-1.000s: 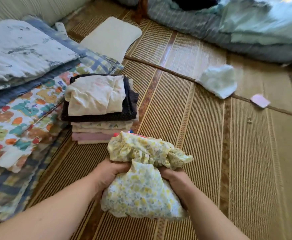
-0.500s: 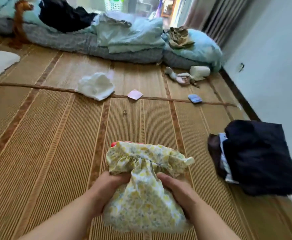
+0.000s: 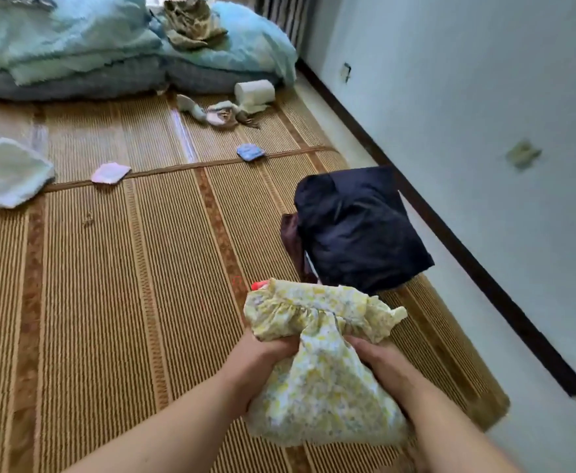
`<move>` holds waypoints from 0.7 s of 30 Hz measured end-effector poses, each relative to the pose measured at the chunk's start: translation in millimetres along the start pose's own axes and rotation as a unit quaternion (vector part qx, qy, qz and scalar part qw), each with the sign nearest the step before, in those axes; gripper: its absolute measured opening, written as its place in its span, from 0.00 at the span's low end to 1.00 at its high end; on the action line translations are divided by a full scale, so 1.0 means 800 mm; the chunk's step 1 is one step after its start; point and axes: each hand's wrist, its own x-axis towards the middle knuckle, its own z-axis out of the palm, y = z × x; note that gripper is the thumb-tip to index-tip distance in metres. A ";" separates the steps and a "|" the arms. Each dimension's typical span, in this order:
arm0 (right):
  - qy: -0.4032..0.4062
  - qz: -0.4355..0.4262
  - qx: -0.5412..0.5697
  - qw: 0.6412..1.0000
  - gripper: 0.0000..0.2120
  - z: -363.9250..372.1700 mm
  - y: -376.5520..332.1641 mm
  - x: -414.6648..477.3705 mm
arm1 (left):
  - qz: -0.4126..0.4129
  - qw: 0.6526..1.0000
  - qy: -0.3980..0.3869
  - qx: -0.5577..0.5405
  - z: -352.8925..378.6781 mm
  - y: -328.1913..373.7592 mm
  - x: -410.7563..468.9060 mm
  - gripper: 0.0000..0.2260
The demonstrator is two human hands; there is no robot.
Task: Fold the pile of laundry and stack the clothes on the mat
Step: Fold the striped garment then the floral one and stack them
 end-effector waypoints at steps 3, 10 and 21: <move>0.003 0.035 0.014 0.999 0.18 -0.050 0.008 0.001 | 0.001 1.000 0.007 0.015 0.037 -0.028 0.021 0.21; 0.023 0.078 -0.024 0.996 0.22 -0.201 0.024 0.046 | 0.003 0.997 0.070 -0.020 0.149 -0.119 0.093 0.29; -0.036 0.081 -0.214 0.973 0.22 -0.316 0.013 0.199 | -0.003 0.969 0.244 -0.028 0.213 -0.186 0.240 0.34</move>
